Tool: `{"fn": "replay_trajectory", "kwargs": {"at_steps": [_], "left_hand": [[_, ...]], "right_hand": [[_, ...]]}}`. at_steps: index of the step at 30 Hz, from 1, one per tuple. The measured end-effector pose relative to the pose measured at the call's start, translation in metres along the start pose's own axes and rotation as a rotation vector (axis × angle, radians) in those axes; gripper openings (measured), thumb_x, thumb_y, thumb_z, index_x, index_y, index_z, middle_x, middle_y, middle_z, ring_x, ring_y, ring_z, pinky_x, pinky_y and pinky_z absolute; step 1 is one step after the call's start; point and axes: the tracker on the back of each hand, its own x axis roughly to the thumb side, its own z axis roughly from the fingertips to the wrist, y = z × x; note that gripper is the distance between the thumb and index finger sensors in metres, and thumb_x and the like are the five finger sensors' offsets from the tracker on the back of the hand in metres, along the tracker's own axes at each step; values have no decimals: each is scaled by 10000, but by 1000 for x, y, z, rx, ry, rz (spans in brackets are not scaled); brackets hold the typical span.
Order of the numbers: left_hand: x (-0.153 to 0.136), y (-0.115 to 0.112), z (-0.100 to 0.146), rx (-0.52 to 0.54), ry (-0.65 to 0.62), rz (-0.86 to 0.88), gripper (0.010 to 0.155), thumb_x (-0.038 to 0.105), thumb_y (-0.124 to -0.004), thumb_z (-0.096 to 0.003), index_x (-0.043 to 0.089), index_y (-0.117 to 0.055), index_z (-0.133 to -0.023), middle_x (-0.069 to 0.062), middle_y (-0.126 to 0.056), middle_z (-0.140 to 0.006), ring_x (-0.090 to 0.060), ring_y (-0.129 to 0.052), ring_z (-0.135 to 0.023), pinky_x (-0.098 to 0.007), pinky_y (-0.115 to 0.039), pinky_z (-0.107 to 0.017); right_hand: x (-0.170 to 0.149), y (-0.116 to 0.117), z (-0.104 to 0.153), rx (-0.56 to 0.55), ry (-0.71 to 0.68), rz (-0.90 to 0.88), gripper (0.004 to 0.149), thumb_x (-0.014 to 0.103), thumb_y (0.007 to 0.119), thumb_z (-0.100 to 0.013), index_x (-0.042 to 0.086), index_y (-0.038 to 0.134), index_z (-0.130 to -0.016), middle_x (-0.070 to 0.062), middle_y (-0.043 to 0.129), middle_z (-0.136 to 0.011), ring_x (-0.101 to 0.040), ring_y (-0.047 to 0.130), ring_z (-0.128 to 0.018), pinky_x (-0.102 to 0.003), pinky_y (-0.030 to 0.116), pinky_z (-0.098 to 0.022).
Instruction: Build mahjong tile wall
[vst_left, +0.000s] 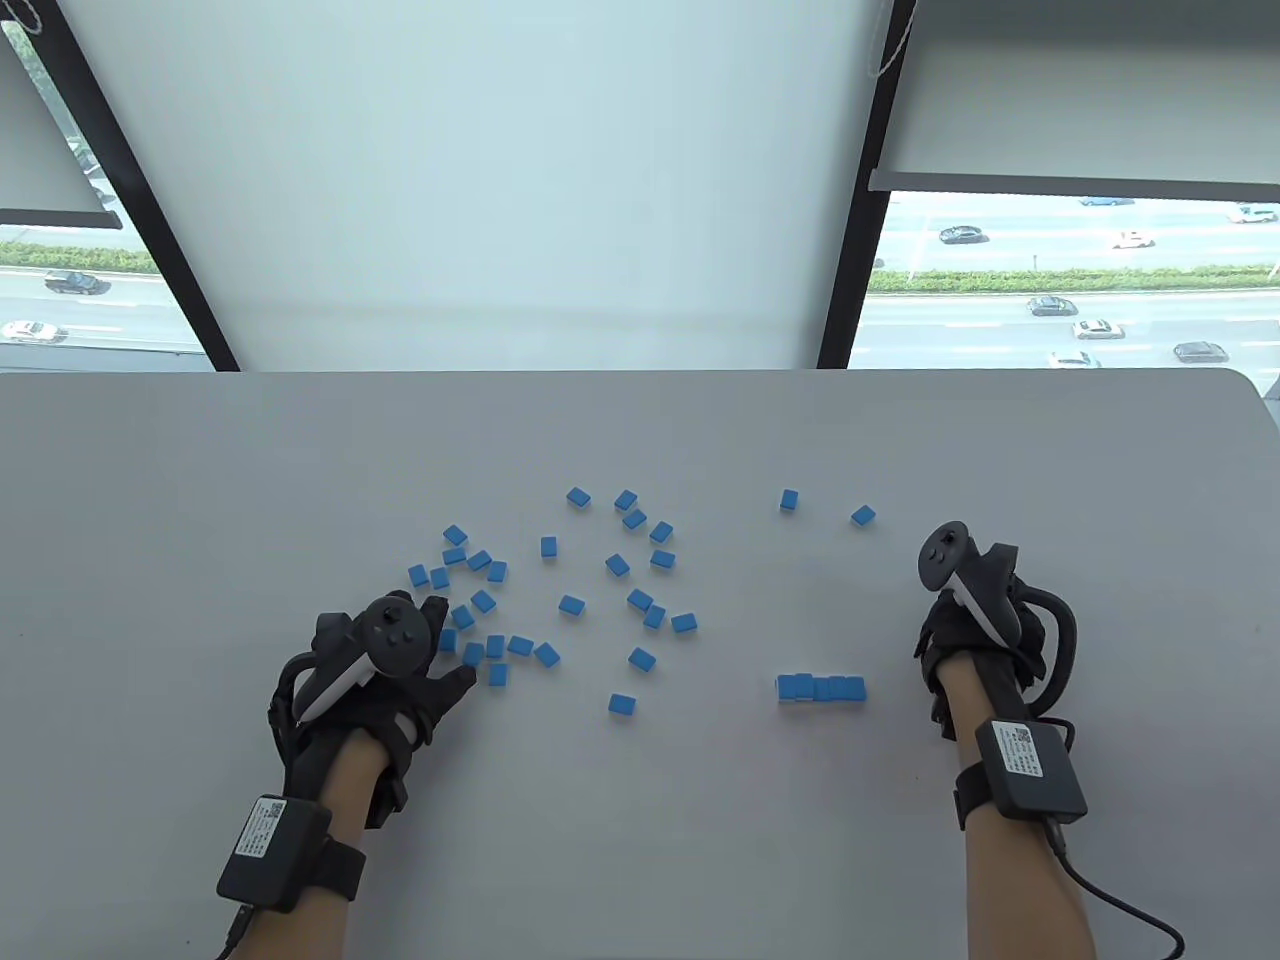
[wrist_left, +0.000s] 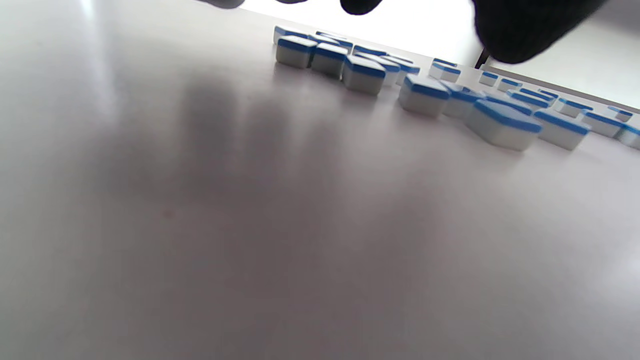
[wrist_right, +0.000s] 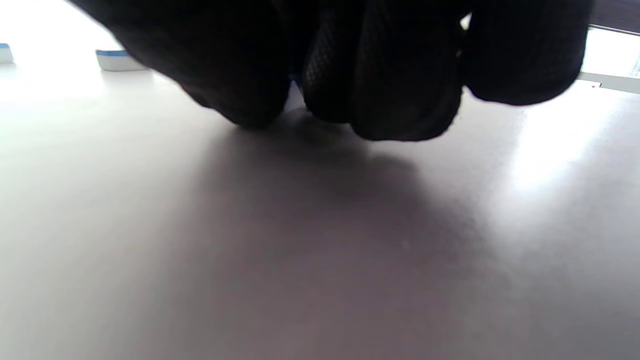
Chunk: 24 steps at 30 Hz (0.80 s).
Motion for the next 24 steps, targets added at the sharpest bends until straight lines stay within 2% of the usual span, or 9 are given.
{"fn": "replay_trajectory", "kwargs": {"at_steps": [5, 8, 12, 15, 18, 24], "left_hand": [[1, 0, -1, 1, -13, 6, 849, 685, -644, -425, 327, -310, -1119, -60, -248, -1194, -476, -320, -1067, -756, -246, -651], [2, 0, -1, 5, -21, 7, 850, 684, -645, -425, 326, -311, -1120, -58, -250, -1195, -477, -319, -1066, -756, -246, -651], [3, -1, 0, 8, -26, 8, 849, 683, -646, -425, 327, -312, -1120, -59, -254, -1195, -477, -319, -1067, -756, -247, -651], [4, -1, 0, 8, -25, 8, 851, 686, -644, -424, 327, -311, -1120, -59, -255, -1195, -477, -319, -1067, -756, -246, -652], [4, -1, 1, 8, -22, 4, 851, 685, -644, -424, 327, -311, -1120, -58, -255, -1195, -478, -320, -1066, -756, -246, -652], [3, -3, 1, 2, -9, -6, 850, 685, -645, -424, 327, -312, -1119, -61, -256, -1194, -477, -321, -1066, -756, -247, -651]], "right_hand": [[6, -27, 25, -114, -96, -71, 589, 342, 886, -407, 142, 686, -924, -52, 850, -740, -239, 962, -439, -466, 836, -396], [13, -49, 48, -177, -173, -115, 582, 353, 878, -417, 161, 680, -930, -33, 844, -748, -236, 955, -459, -467, 829, -416], [23, -64, 82, -226, -274, -173, 585, 360, 879, -417, 179, 678, -935, -24, 836, -763, -249, 942, -494, -477, 813, -442], [28, -63, 101, -274, -345, -192, 582, 372, 879, -415, 208, 682, -937, -16, 829, -777, -256, 932, -524, -481, 802, -462], [37, -50, 114, -275, -435, -174, 583, 377, 882, -411, 220, 687, -938, -17, 818, -793, -261, 923, -542, -485, 794, -475], [54, -21, 114, -80, -500, -43, 575, 370, 891, -413, 214, 705, -934, -38, 802, -824, -291, 903, -589, -506, 771, -503]]}}
